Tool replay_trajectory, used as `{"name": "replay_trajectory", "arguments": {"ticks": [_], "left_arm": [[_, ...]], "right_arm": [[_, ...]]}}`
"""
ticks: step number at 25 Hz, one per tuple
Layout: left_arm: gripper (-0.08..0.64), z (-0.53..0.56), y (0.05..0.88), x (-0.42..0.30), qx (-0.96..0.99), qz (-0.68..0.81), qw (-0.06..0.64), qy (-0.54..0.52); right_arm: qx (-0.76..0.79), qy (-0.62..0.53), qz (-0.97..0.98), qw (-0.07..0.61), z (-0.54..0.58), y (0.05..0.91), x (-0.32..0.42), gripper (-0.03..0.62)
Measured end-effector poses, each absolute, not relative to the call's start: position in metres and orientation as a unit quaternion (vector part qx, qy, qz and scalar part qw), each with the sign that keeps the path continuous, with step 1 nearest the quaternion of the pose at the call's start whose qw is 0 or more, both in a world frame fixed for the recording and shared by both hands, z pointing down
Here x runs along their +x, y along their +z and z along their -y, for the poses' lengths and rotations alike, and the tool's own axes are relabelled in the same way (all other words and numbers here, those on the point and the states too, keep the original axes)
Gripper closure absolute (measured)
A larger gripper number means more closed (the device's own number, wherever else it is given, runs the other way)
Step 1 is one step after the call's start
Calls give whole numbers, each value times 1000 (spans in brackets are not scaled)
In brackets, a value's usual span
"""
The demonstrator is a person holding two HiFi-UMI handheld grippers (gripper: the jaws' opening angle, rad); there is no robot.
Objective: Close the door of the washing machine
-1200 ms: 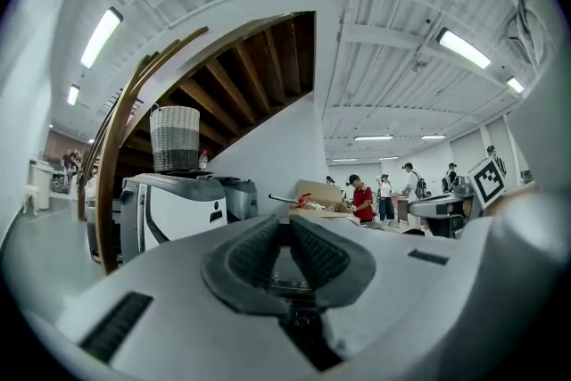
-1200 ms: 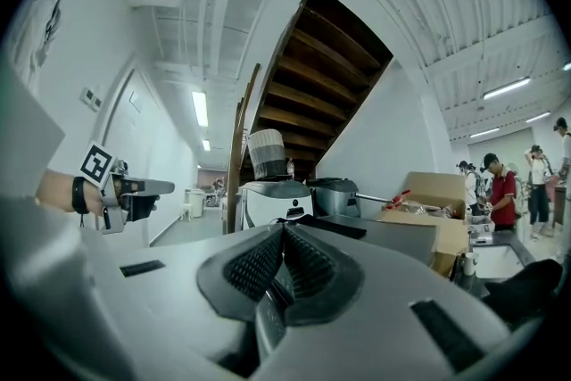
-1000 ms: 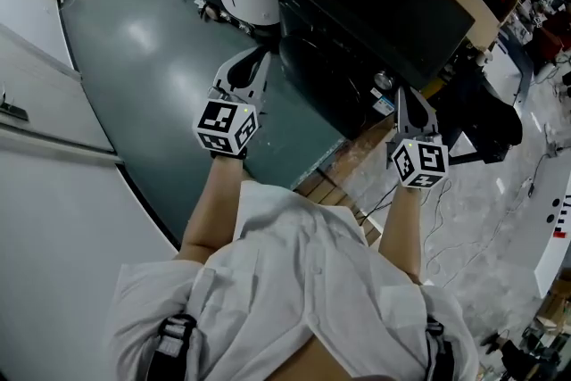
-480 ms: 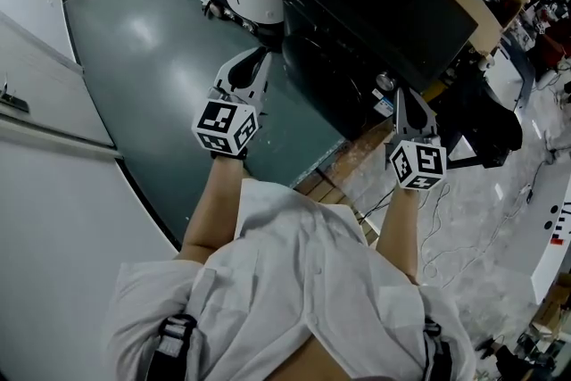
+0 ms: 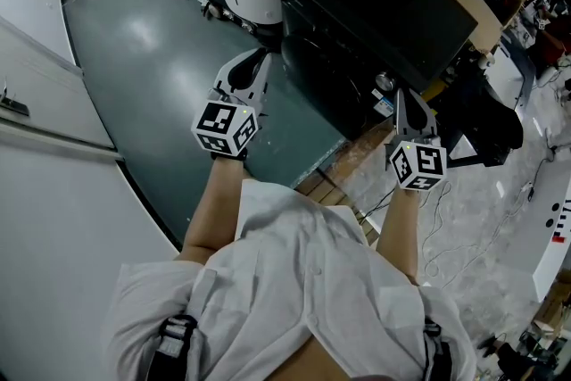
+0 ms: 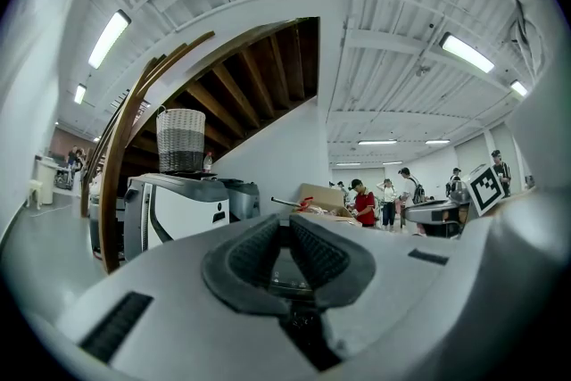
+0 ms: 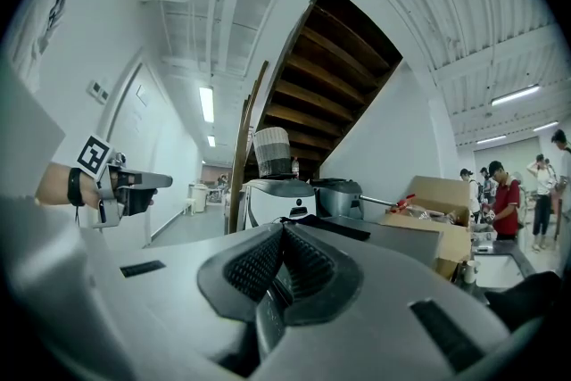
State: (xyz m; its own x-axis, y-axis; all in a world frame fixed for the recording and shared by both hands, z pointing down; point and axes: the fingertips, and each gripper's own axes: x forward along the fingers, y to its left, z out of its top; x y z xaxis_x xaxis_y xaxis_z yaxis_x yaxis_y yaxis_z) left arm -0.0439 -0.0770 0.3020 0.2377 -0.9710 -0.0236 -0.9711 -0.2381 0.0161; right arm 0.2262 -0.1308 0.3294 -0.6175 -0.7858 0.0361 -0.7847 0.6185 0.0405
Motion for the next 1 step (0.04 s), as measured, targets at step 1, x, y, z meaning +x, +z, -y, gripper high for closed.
{"name": "replay_trajectory", "arguments": {"ticks": [1], "left_arm": [[518, 77, 301, -44, -786, -617, 1, 15]], "right_arm": [[437, -10, 899, 25, 131, 329, 226, 566]]}}
